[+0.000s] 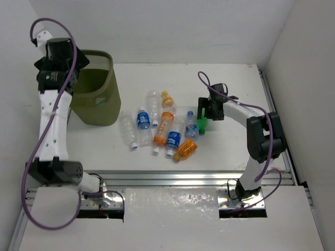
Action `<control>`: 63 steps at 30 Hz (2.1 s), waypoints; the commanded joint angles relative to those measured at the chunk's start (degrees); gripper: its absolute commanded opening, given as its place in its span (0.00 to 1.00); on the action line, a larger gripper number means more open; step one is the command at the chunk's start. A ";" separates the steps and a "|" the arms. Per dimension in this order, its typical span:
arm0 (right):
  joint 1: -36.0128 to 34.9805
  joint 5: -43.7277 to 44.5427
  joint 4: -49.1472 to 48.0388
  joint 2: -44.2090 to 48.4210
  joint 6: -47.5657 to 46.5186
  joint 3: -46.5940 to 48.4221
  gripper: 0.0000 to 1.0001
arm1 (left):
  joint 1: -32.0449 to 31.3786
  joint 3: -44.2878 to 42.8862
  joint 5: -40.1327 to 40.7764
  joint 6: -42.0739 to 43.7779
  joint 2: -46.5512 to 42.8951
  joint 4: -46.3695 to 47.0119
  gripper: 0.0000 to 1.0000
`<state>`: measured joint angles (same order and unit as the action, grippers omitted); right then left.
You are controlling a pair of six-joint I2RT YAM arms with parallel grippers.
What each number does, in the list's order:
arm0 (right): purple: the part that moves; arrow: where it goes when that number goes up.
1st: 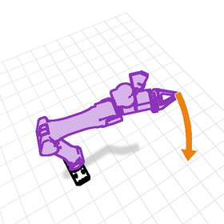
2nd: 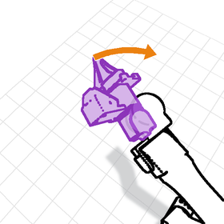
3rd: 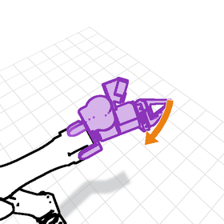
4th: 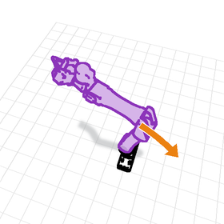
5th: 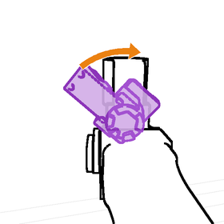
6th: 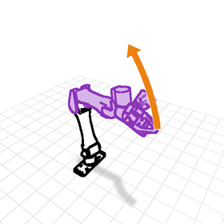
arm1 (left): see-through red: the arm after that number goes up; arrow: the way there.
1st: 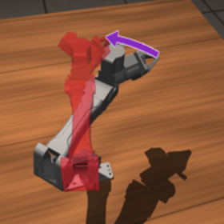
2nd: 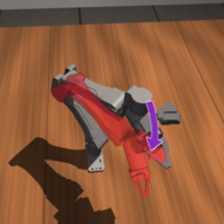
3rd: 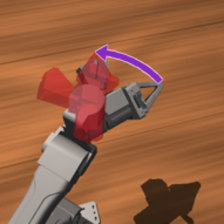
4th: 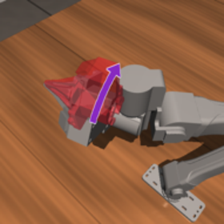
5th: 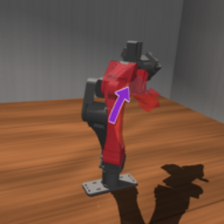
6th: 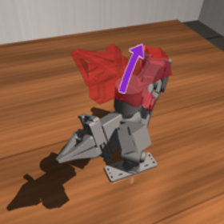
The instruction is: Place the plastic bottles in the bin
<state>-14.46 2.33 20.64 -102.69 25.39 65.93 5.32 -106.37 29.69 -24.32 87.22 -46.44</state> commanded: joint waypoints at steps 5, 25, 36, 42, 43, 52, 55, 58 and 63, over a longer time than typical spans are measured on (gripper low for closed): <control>2.50 -6.90 -6.49 -3.91 -0.87 -1.76 0.73 | -0.49 13.44 -23.66 2.87 -19.26 9.42 1.00; 3.74 -18.39 -15.46 37.36 2.38 -21.19 0.00 | -27.28 28.83 -54.90 -5.47 -17.09 34.64 1.00; 2.24 -53.28 -23.45 45.29 9.06 -20.14 0.00 | -38.36 30.78 -61.51 -6.45 -9.97 49.15 1.00; 1.54 -56.81 -26.27 47.06 11.97 -19.62 0.00 | -41.88 29.73 -57.83 -5.66 -8.12 48.37 1.00; 1.45 -57.08 -26.36 47.06 12.14 -19.53 0.00 | -42.15 29.64 -57.47 -5.31 -7.94 47.93 1.00; 1.45 -59.28 -32.06 48.38 15.66 -18.38 0.00 | -44.43 29.02 -58.16 -5.56 -4.61 47.22 0.92; 1.45 -59.37 -33.38 48.20 16.70 -17.16 0.03 | -45.05 28.85 -63.68 -7.23 -3.11 50.12 0.73; 1.45 -60.60 -35.75 48.29 17.76 -17.59 0.27 | -45.05 27.36 -65.81 -8.03 -2.14 51.27 0.21; 1.54 -58.24 -35.33 49.87 16.19 -19.61 0.88 | -44.96 21.48 -54.87 -5.92 -4.33 44.00 0.00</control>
<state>-12.45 -54.57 -8.86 -55.37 42.83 45.54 -39.35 -80.36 -30.79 -31.48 84.82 -0.73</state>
